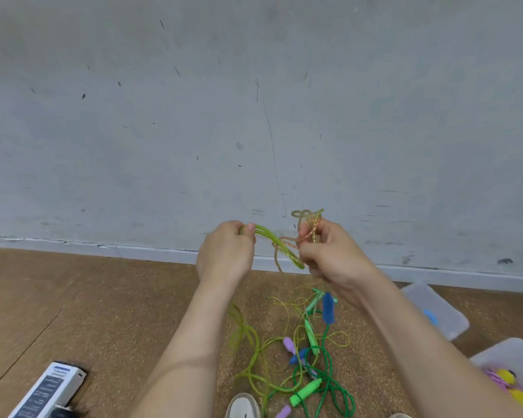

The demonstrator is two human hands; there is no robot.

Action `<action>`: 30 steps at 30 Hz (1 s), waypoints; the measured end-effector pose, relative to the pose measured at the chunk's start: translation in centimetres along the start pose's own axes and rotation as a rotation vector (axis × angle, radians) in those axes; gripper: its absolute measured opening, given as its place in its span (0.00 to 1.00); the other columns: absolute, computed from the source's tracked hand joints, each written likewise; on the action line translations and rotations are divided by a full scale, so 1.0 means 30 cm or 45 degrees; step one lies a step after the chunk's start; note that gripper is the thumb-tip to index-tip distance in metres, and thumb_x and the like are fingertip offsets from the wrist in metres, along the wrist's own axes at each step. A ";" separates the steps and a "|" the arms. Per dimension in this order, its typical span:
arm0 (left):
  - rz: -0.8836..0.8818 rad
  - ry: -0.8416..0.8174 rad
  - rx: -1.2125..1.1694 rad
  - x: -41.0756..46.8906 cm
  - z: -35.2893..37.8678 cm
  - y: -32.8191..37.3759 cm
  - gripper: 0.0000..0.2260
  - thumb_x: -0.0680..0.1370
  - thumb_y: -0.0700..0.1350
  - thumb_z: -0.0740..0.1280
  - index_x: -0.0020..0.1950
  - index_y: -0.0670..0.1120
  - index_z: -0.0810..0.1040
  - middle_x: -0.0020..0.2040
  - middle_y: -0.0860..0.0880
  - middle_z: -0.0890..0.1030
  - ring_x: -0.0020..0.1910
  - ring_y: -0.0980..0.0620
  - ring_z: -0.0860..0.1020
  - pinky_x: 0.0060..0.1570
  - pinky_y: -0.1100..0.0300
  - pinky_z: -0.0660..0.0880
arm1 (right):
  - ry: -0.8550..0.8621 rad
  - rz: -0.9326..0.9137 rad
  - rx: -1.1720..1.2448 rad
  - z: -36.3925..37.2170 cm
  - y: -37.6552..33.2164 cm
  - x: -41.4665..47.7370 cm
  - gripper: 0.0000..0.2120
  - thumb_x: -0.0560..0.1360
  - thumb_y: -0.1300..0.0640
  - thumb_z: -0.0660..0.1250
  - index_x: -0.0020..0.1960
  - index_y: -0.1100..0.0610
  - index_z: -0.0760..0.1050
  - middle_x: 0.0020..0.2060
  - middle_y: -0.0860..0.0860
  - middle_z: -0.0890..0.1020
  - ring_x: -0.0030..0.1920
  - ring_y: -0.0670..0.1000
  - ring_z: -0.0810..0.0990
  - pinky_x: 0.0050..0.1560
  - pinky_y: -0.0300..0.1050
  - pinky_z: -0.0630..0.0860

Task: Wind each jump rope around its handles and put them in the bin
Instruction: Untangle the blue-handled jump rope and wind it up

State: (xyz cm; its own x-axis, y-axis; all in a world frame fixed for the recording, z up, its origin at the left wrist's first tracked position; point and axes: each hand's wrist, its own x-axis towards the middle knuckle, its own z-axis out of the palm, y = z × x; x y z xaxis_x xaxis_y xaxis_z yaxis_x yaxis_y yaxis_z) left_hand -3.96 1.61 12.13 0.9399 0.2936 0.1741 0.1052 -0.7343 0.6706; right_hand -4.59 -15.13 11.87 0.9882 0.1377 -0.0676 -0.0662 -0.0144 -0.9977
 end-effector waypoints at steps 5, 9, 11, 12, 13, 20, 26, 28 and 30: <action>-0.196 0.159 -0.768 0.054 -0.063 -0.023 0.17 0.79 0.49 0.58 0.31 0.47 0.67 0.25 0.45 0.68 0.25 0.47 0.64 0.26 0.58 0.60 | 0.226 0.029 -0.340 -0.033 0.064 0.020 0.15 0.68 0.73 0.62 0.46 0.55 0.67 0.36 0.51 0.70 0.31 0.47 0.65 0.25 0.35 0.64; -0.221 -0.144 -0.590 0.049 -0.062 -0.075 0.13 0.81 0.45 0.58 0.41 0.43 0.78 0.27 0.47 0.73 0.26 0.49 0.68 0.27 0.59 0.63 | 0.159 0.214 0.126 -0.067 0.050 0.018 0.15 0.70 0.74 0.57 0.47 0.56 0.68 0.31 0.52 0.67 0.23 0.45 0.59 0.19 0.36 0.54; -0.176 -0.149 -0.220 0.053 -0.033 -0.087 0.13 0.80 0.43 0.56 0.52 0.41 0.79 0.42 0.42 0.81 0.42 0.41 0.78 0.43 0.53 0.74 | 0.098 0.273 0.403 -0.089 0.026 0.020 0.16 0.70 0.75 0.54 0.48 0.57 0.69 0.30 0.52 0.69 0.22 0.43 0.57 0.18 0.34 0.52; -0.151 -0.187 0.055 0.054 -0.027 -0.091 0.13 0.80 0.43 0.56 0.58 0.40 0.77 0.53 0.40 0.81 0.53 0.39 0.78 0.52 0.51 0.74 | 0.058 0.292 0.538 -0.099 0.011 0.021 0.16 0.71 0.75 0.54 0.49 0.57 0.69 0.30 0.51 0.70 0.22 0.43 0.57 0.17 0.33 0.51; -0.125 -0.231 0.270 0.047 -0.026 -0.083 0.16 0.79 0.43 0.57 0.65 0.40 0.72 0.61 0.39 0.76 0.61 0.39 0.73 0.59 0.50 0.70 | 0.010 0.307 0.654 -0.104 -0.005 0.018 0.15 0.71 0.74 0.53 0.49 0.57 0.69 0.30 0.51 0.71 0.22 0.43 0.57 0.17 0.33 0.50; 0.273 -0.896 -0.754 -0.074 0.009 0.066 0.20 0.74 0.36 0.71 0.64 0.48 0.75 0.52 0.45 0.81 0.43 0.52 0.81 0.44 0.61 0.78 | -0.190 0.364 0.806 -0.074 -0.046 0.004 0.04 0.73 0.64 0.60 0.46 0.59 0.70 0.32 0.53 0.73 0.21 0.43 0.60 0.17 0.32 0.50; 0.272 -0.502 -0.842 -0.057 0.006 0.101 0.13 0.80 0.45 0.62 0.38 0.44 0.80 0.30 0.47 0.79 0.29 0.52 0.77 0.30 0.63 0.72 | -0.218 0.468 0.472 -0.128 -0.041 -0.003 0.21 0.77 0.39 0.59 0.48 0.57 0.74 0.35 0.51 0.80 0.20 0.42 0.58 0.19 0.30 0.48; 0.419 -0.408 -0.793 -0.067 0.014 0.112 0.15 0.81 0.48 0.62 0.37 0.47 0.79 0.30 0.51 0.79 0.30 0.54 0.75 0.30 0.64 0.70 | -0.212 0.480 0.555 -0.152 -0.042 -0.007 0.20 0.76 0.40 0.60 0.46 0.57 0.74 0.36 0.51 0.82 0.20 0.42 0.58 0.19 0.30 0.48; 0.503 -0.312 -0.814 -0.078 0.017 0.138 0.14 0.81 0.50 0.62 0.36 0.49 0.78 0.30 0.52 0.77 0.31 0.56 0.74 0.30 0.64 0.69 | -0.183 0.477 0.698 -0.163 -0.033 -0.012 0.13 0.75 0.46 0.63 0.44 0.57 0.75 0.38 0.51 0.83 0.19 0.42 0.59 0.19 0.30 0.49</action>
State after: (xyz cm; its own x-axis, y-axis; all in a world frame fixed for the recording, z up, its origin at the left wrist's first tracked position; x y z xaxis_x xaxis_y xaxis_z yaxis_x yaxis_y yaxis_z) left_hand -5.55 -2.42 14.15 0.9213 -0.1137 0.3719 -0.3887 -0.2404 0.8894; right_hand -4.21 -20.03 12.90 0.8593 0.3521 -0.3710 -0.4983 0.4125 -0.7626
